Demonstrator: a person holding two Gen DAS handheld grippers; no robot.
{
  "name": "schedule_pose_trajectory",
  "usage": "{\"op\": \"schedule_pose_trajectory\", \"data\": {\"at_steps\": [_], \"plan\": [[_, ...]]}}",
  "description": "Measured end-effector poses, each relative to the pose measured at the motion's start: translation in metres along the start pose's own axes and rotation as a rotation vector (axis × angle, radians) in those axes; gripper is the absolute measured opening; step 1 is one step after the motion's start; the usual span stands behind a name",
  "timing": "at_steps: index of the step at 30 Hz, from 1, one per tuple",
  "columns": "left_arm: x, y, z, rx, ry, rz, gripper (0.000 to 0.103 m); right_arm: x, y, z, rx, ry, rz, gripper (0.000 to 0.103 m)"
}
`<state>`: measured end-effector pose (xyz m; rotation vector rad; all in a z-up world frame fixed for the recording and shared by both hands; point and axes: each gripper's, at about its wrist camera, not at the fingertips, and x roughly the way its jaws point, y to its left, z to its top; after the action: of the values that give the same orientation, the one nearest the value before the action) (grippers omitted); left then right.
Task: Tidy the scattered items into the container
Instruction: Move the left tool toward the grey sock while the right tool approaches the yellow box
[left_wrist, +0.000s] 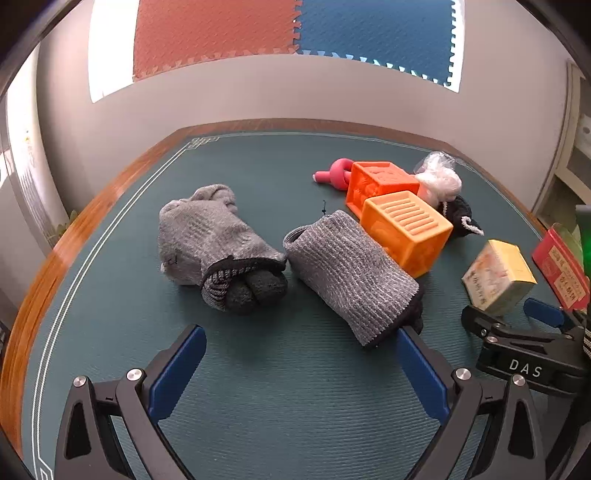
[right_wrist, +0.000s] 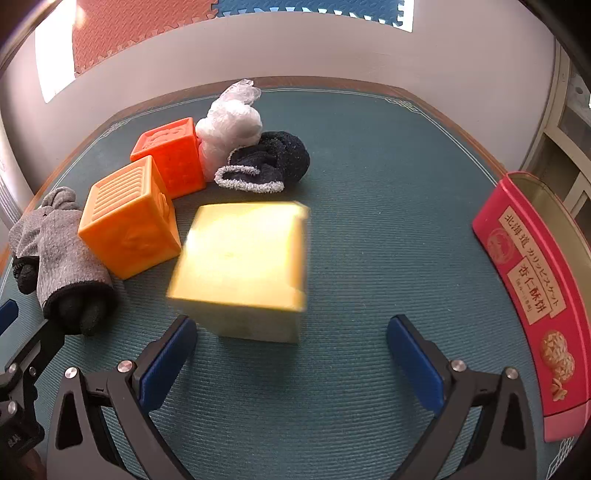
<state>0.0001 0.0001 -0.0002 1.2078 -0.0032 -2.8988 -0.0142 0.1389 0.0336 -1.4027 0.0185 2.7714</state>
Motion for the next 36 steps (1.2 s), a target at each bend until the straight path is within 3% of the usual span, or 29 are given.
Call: {"op": "schedule_pose_trajectory", "data": {"at_steps": [7,19,25,36], "plan": [[0.001,0.019,-0.014,-0.075,0.018,-0.047,0.102,0.001,0.0,0.0,0.001,0.0,0.001,0.103],[0.012,0.037,-0.018,-0.107,0.064,-0.005,0.102,0.001,-0.001,0.0,0.004,0.0,0.005,0.103],[0.01,0.044,-0.029,-0.129,0.082,-0.064,0.102,0.004,-0.001,0.003,0.007,-0.001,-0.004,0.103],[0.005,0.022,-0.036,-0.111,0.072,-0.044,0.102,0.009,-0.005,0.008,0.008,-0.001,-0.003,0.103]]}}
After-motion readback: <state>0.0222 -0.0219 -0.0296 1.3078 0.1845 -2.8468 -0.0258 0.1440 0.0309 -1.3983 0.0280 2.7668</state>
